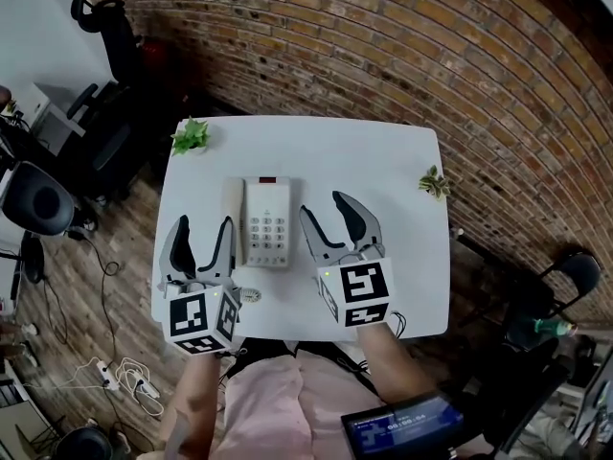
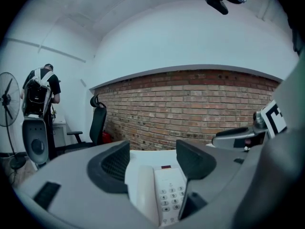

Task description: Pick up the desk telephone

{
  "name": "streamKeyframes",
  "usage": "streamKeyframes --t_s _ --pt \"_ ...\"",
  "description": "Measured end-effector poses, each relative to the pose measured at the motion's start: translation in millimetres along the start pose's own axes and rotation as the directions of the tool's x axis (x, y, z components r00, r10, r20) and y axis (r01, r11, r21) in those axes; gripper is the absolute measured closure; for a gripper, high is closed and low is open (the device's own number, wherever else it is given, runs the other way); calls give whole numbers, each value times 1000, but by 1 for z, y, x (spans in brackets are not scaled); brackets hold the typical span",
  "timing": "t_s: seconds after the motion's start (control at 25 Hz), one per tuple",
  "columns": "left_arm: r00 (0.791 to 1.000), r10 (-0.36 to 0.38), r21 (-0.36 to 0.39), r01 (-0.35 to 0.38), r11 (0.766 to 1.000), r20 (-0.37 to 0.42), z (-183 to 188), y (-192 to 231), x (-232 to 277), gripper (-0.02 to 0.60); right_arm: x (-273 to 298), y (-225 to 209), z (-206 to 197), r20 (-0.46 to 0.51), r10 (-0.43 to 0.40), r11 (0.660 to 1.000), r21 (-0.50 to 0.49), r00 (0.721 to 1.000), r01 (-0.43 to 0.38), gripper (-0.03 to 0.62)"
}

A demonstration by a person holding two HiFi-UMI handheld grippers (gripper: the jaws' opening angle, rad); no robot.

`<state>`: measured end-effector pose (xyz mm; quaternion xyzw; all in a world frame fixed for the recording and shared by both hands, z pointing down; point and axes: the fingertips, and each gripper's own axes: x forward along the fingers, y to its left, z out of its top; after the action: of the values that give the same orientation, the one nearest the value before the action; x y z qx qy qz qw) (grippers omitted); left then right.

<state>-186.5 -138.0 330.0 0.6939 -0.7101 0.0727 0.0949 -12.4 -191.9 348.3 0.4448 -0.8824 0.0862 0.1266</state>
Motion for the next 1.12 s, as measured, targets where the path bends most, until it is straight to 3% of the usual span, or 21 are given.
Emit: streamKeyframes --t_s 0.4,0.8,1.12 --pt "983 -104 -66 94 993 -155 -53 12 62 248 54 16 -37 -128 11 999 43 992 -5 341" --pt "926 -208 -133 173 976 -315 -116 23 105 224 97 20 -93 -263 4 989 142 965 34 313" --pt "863 -297 -277 193 941 -409 -157 20 125 207 117 29 -130 -353 66 970 242 933 23 299"
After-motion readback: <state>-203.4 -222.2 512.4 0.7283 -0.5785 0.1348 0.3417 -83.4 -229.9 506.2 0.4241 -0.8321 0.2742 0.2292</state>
